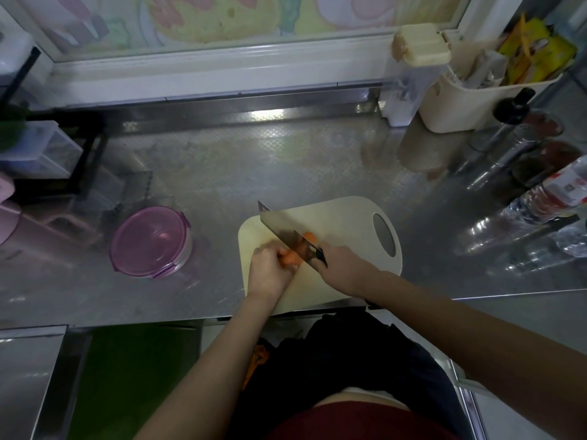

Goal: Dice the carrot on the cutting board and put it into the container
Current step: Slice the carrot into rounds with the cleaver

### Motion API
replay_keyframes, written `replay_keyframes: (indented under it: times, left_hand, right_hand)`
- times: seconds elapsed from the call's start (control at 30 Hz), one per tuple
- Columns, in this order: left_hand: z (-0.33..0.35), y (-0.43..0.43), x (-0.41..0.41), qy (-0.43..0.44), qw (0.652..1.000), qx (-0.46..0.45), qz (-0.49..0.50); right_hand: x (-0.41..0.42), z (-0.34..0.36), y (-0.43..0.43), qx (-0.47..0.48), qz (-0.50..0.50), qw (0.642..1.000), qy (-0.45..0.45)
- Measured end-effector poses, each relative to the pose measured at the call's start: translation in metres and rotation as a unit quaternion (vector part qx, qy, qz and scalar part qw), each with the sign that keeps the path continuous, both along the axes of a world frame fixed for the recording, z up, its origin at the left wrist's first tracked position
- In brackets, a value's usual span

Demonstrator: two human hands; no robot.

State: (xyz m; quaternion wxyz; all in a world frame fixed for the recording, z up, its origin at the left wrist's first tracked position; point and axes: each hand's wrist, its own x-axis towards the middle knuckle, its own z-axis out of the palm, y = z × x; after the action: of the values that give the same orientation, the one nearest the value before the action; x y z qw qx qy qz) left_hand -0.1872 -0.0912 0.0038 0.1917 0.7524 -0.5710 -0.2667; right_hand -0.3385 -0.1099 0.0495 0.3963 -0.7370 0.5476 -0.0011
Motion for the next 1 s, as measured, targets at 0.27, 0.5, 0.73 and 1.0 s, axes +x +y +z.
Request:
replay_keyframes:
  times: [0.27,0.5,0.73,1.0]
  left_hand:
    - [0.003,0.001,-0.001,0.009,1.0,-0.004,0.01]
    - [0.002,-0.001,0.003,0.024,1.0,0.013,0.014]
    - [0.004,-0.001,0.002,0.019,1.0,0.007,0.015]
    - [0.008,0.0,0.0,0.015,1.0,-0.001,0.016]
  right_hand:
    - [0.02,-0.014,-0.013,0.001,-0.009,1.0,-0.002]
    - [-0.012,-0.01,0.007,-0.003,0.005,1.0,-0.002]
    - [-0.013,-0.017,0.007,0.01,-0.009,1.0,0.005]
    - [0.013,-0.033,0.002,-0.038,-0.004,0.999,-0.032]
